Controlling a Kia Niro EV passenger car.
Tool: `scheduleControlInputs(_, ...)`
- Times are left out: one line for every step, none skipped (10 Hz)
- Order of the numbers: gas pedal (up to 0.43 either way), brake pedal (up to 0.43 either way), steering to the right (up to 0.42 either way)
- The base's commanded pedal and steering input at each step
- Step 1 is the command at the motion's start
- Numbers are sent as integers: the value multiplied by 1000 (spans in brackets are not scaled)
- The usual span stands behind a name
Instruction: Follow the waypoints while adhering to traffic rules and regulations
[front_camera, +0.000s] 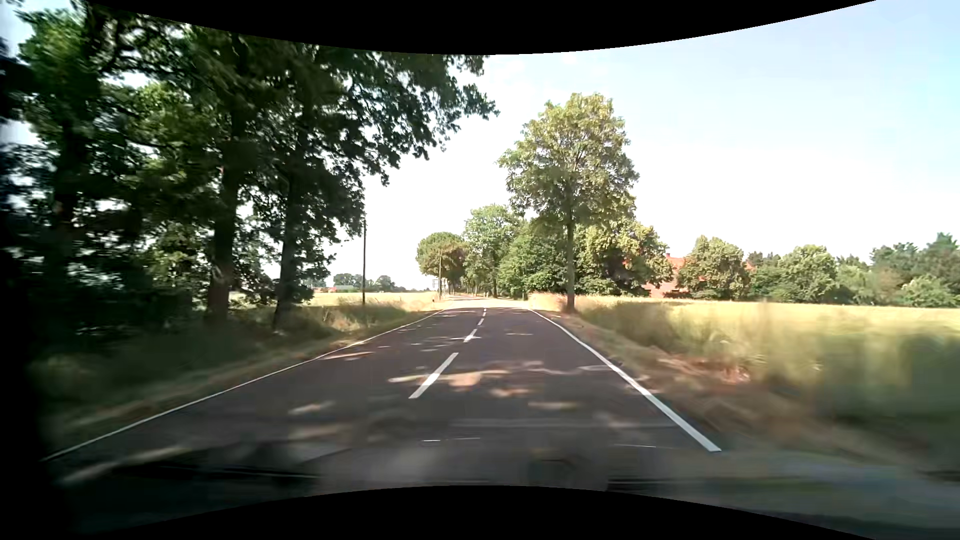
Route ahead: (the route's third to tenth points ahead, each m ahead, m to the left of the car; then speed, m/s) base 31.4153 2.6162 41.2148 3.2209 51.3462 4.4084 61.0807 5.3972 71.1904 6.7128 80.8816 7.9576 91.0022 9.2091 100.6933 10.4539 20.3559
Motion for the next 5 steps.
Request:
scheduleControlInputs(429, 6, -4)
scheduleControlInputs(429, 6, -5)
scheduleControlInputs(429, 6, -6)
scheduleControlInputs(429, 6, -7)
scheduleControlInputs(429, 6, -7)
